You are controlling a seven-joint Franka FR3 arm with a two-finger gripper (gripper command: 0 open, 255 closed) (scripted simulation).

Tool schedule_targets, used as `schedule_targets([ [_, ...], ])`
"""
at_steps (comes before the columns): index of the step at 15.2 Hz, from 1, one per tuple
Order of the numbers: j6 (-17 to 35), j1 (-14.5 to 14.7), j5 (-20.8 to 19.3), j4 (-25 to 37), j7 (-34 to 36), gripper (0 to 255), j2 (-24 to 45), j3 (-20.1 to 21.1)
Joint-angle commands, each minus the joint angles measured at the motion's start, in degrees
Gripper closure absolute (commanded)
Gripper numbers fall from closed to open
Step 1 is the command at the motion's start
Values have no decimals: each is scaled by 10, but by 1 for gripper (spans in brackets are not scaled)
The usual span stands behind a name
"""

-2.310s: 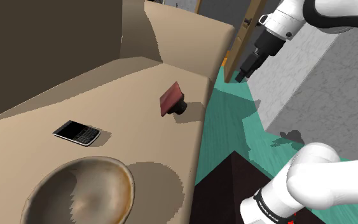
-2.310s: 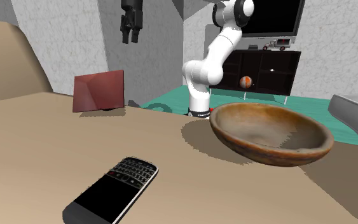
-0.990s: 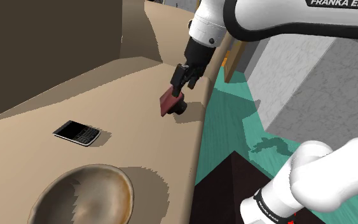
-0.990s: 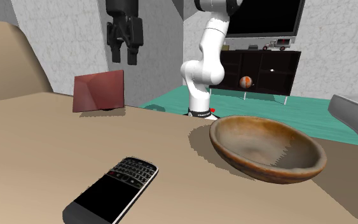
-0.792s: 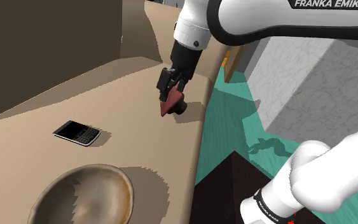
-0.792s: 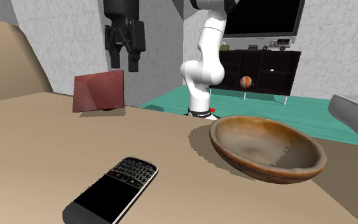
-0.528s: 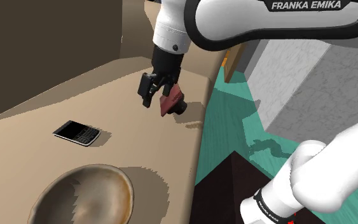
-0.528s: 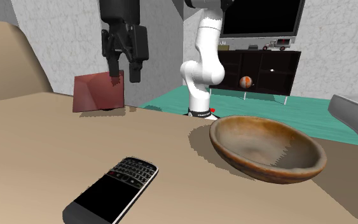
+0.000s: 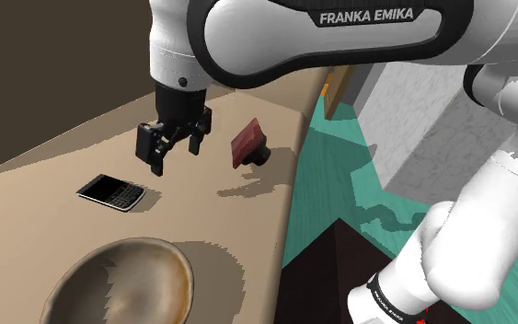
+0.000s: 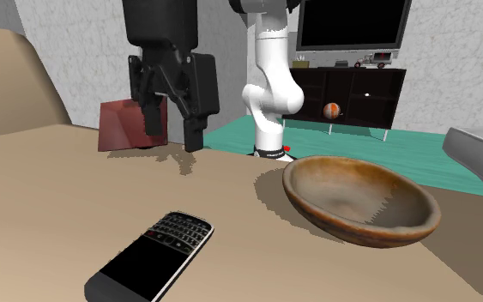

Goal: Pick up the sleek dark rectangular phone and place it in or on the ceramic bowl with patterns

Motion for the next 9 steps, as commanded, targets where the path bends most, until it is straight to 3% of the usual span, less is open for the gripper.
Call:
schedule_targets([
  [1,-4,15,-24,42,22,0,50,9],
  [6,-37,72,-79,165,69,0,169,18],
  [9,-23,72,-81,154,70,0,172,17],
])
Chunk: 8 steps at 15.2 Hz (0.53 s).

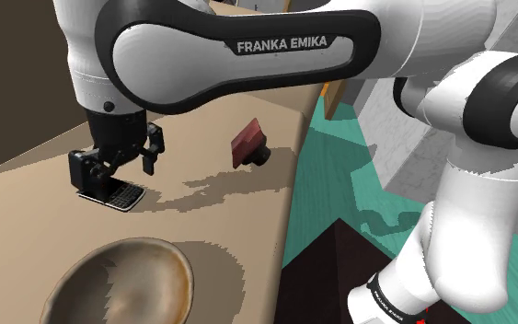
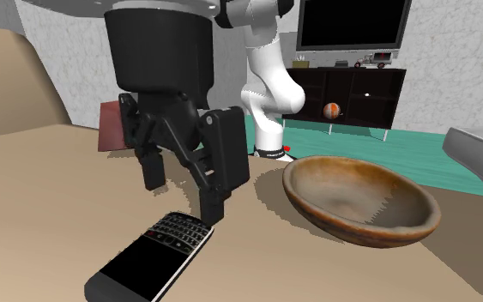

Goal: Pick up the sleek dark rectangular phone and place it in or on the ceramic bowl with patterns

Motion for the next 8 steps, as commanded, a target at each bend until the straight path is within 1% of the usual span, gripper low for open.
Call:
schedule_targets([
  [1,12,1,-2,-9,2,0,4,-1],
  [5,45,0,-7,-36,6,0,10,-3],
  [8,45,0,-7,-36,6,0,10,-3],
])
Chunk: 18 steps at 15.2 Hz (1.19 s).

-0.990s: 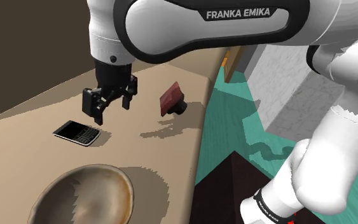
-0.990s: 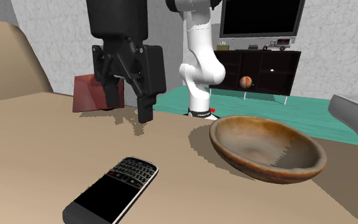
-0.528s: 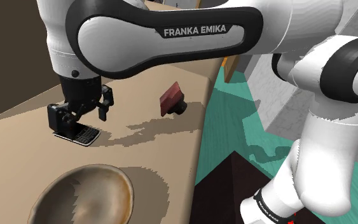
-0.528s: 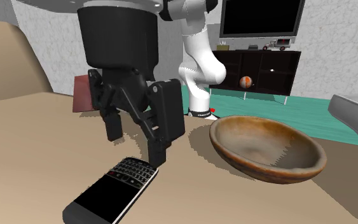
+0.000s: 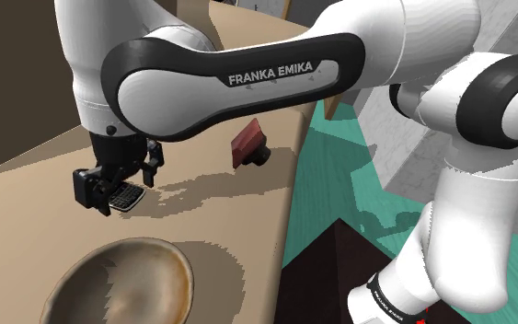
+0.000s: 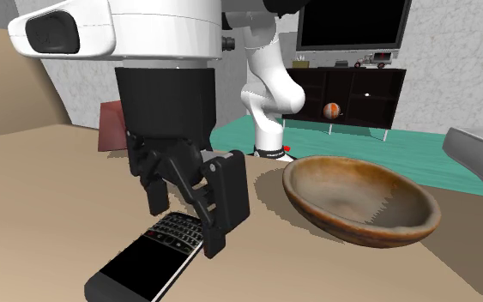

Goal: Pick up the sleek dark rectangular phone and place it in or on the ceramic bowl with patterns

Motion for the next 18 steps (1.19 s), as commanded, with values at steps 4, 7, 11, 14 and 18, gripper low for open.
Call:
schedule_targets([
  [4,1,0,0,-1,0,0,0,0],
  [7,1,0,0,-1,0,255,0,0],
  [11,1,0,0,-1,0,255,0,0],
  [14,1,0,0,-1,0,255,0,0],
  [18,-20,0,3,16,-2,255,-4,1],
])
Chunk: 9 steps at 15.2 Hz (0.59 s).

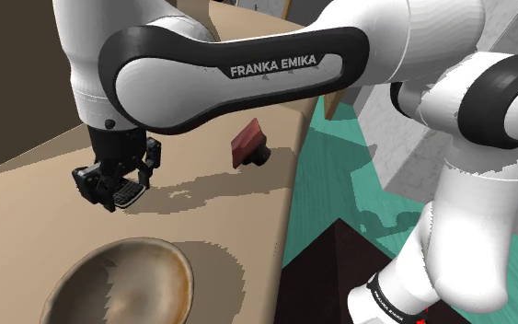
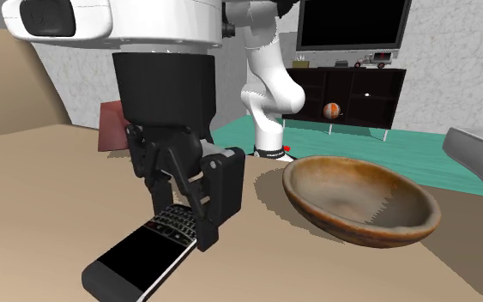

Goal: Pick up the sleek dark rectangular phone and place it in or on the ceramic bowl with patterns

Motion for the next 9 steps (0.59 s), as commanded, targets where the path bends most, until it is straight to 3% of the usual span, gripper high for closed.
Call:
schedule_targets([
  [1,-14,0,2,12,-2,255,-3,1],
  [9,-74,5,6,68,-7,255,-7,4],
])
